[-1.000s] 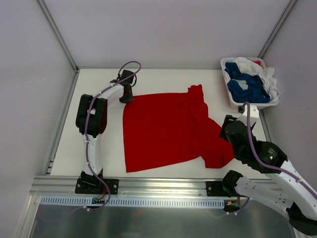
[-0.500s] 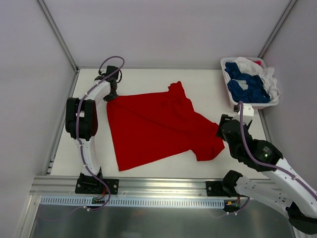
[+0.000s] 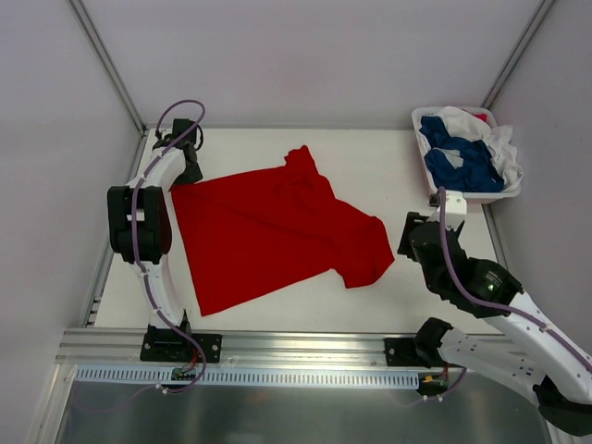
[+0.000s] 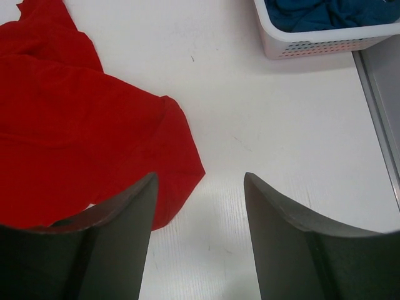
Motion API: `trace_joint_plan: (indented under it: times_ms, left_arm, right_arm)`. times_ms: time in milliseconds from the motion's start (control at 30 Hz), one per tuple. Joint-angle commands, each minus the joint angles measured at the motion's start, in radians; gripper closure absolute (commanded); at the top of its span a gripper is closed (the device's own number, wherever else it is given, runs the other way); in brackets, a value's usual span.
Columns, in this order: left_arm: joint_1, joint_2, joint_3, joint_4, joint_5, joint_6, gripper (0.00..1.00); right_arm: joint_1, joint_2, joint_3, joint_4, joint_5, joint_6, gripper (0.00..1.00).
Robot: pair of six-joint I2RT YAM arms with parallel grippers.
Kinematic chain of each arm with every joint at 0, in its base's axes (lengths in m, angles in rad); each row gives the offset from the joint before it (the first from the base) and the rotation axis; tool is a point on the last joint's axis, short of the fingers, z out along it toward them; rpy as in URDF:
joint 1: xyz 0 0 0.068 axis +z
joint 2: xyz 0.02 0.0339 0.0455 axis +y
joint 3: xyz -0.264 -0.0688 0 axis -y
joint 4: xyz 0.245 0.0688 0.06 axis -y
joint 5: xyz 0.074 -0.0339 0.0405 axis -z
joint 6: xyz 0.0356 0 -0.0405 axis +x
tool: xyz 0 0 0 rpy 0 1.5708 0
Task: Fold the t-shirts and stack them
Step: Flatten out the tshirt
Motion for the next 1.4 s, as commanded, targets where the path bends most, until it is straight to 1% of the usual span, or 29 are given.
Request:
trace_joint_plan:
  times_ms: [0,67,100,167,300,467,600,667,733,1000,1200,1233,1367]
  left_arm:
    - [-0.006,0.004,0.036,-0.017,0.014,-0.004,0.32]
    - [-0.01,0.001,0.037,-0.017,0.03,-0.007,0.17]
    - [-0.018,-0.005,0.036,-0.017,0.036,-0.007,0.16]
    - [-0.051,-0.017,0.028,-0.018,0.042,-0.007,0.09]
    - [-0.114,-0.045,-0.027,-0.018,0.054,-0.011,0.05]
    - [-0.206,-0.146,-0.121,-0.018,0.113,-0.043,0.06]
    - [-0.258,-0.229,-0.222,-0.023,0.155,-0.079,0.08]
    - [-0.274,-0.275,-0.292,-0.023,0.157,-0.103,0.09]
    - [-0.286,-0.306,-0.357,-0.023,0.16,-0.117,0.09]
    - [-0.32,-0.508,-0.6,-0.031,0.2,-0.204,0.11]
    - [-0.352,-0.667,-0.749,-0.068,0.228,-0.295,0.16]
    - [-0.37,-0.712,-0.763,-0.087,0.229,-0.309,0.16]
    - [-0.435,-0.807,-0.82,-0.166,0.211,-0.388,0.17]
  right_arm:
    - [0.004,0.012,0.0,0.034,-0.002,-0.024,0.39]
    - [0.004,0.02,-0.01,0.048,-0.003,-0.028,0.38]
    - [0.004,0.026,-0.013,0.054,-0.005,-0.028,0.38]
    - [0.004,0.052,-0.026,0.08,-0.009,-0.036,0.36]
    - [-0.001,0.133,-0.023,0.099,-0.029,-0.03,0.34]
    - [-0.031,0.233,-0.031,0.115,-0.075,-0.015,0.32]
    - [-0.063,0.256,-0.06,0.135,-0.112,0.002,0.32]
    - [-0.082,0.262,-0.072,0.145,-0.135,0.004,0.32]
    - [-0.119,0.27,-0.092,0.145,-0.158,0.007,0.32]
    - [-0.258,0.299,-0.145,0.168,-0.261,-0.004,0.32]
    - [-0.315,0.337,-0.152,0.197,-0.307,-0.028,0.32]
    - [-0.327,0.347,-0.154,0.204,-0.321,-0.038,0.32]
    - [-0.359,0.374,-0.152,0.232,-0.35,-0.054,0.32]
